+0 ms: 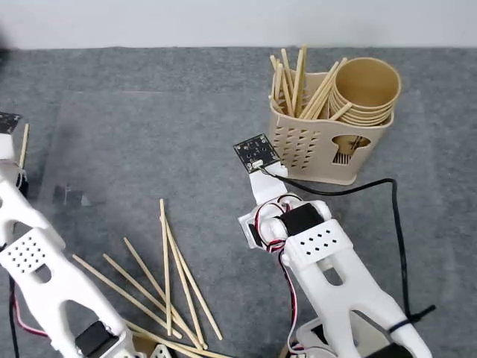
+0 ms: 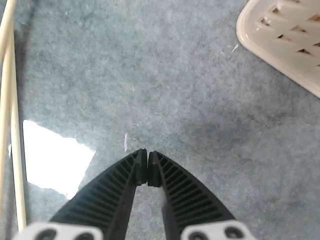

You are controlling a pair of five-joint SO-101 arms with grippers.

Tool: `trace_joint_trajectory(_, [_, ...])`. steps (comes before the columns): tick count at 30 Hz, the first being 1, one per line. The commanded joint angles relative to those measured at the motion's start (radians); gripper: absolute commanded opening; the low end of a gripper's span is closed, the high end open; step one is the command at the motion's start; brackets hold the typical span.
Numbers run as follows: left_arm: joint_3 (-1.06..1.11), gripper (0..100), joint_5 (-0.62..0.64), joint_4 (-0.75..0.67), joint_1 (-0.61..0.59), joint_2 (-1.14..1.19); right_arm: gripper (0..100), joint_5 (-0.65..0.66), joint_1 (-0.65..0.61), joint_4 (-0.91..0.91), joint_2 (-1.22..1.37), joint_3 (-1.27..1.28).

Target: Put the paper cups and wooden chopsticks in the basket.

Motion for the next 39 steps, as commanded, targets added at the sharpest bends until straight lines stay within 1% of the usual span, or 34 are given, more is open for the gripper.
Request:
trace_joint_trajectory(1, [0.008,1,0.083,0.034,0.011,-0.158,2.4,-0.011,0.01,-0.012,-0.007,-0.005])
trace_joint_trajectory(5, [0.171,1,0.097,0.034,0.029,-0.258,2.4,-0.011,0.012,-0.012,-0.007,-0.005])
trace_joint_trajectory(11, [0.518,1,0.095,0.034,0.081,-0.448,2.4,-0.011,0.008,-0.012,-0.007,-0.005])
trace_joint_trajectory(17, [0.863,1,0.094,0.029,0.163,-0.667,2.4,-0.012,0.004,-0.012,-0.007,-0.005])
trace_joint_trajectory(21, [1.059,1,0.092,0.028,0.229,-0.804,2.4,-0.018,-0.042,-0.01,-0.007,-0.005])
trace_joint_trajectory(24, [1.185,1,0.094,0.025,0.279,-0.89,2.9,-0.06,-0.077,-0.01,-0.007,-0.005])
trace_joint_trajectory(27, [1.308,1,0.094,-0.021,0.308,-0.967,3.0,-0.068,-0.105,-0.01,-0.007,-0.006])
trace_joint_trajectory(32, [1.428,1,0.094,-0.133,0.308,-1.079,3.0,-0.068,-0.139,-0.012,-0.007,-0.008])
trace_joint_trajectory(35, [1.449,2,0.08,-0.153,0.319,-1.108,3.0,-0.068,-0.139,-0.012,-0.007,-0.008])
trace_joint_trajectory(38, [1.451,10,-0.021,-0.152,0.322,-1.108,3.0,-0.069,-0.139,-0.012,-0.007,-0.008])
trace_joint_trajectory(39, [1.451,12,-0.032,-0.153,0.313,-1.112,3.1,-0.069,-0.139,-0.015,-0.007,-0.008])
